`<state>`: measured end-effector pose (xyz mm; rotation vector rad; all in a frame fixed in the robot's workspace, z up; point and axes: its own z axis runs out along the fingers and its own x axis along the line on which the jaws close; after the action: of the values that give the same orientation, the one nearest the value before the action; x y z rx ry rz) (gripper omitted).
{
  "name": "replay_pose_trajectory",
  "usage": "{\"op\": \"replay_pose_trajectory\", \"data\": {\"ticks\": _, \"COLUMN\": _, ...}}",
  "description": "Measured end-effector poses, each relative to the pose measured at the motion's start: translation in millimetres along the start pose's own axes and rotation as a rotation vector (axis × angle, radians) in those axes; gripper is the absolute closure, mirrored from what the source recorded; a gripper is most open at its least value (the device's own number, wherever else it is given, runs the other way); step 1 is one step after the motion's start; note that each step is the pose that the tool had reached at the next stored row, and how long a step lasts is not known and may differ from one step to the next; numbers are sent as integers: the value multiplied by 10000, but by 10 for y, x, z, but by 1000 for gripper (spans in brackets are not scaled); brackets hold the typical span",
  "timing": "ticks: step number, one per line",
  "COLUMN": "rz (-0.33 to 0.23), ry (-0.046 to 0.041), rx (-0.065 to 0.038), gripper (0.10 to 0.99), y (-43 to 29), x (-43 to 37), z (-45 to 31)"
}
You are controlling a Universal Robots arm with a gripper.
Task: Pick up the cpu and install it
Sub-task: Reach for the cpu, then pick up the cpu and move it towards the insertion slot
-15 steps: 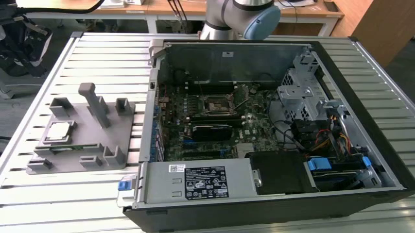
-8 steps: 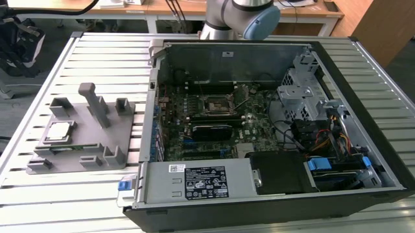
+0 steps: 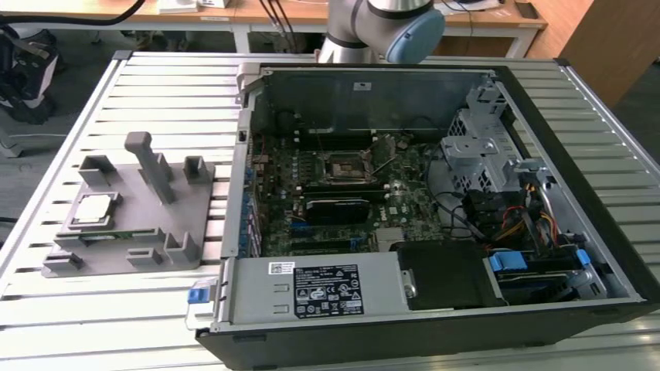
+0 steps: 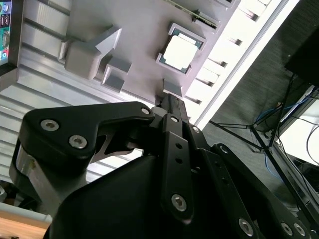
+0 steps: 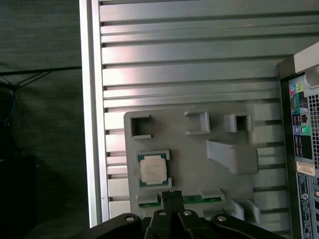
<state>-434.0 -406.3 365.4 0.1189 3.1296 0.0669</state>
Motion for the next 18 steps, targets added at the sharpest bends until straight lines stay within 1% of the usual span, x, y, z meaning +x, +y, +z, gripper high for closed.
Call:
{"op": "replay_pose_trajectory", "data": {"ticks": 9, "rz": -3, "ry": 8, "rx": 1, "gripper": 980, "y": -7, "x": 77, "z": 19}}
{"op": "replay_pose_trajectory", "data": {"ticks": 18, "rz": -18, "ry": 12, "rx": 24, "gripper": 980, "y": -10, "x": 105, "z": 46}}
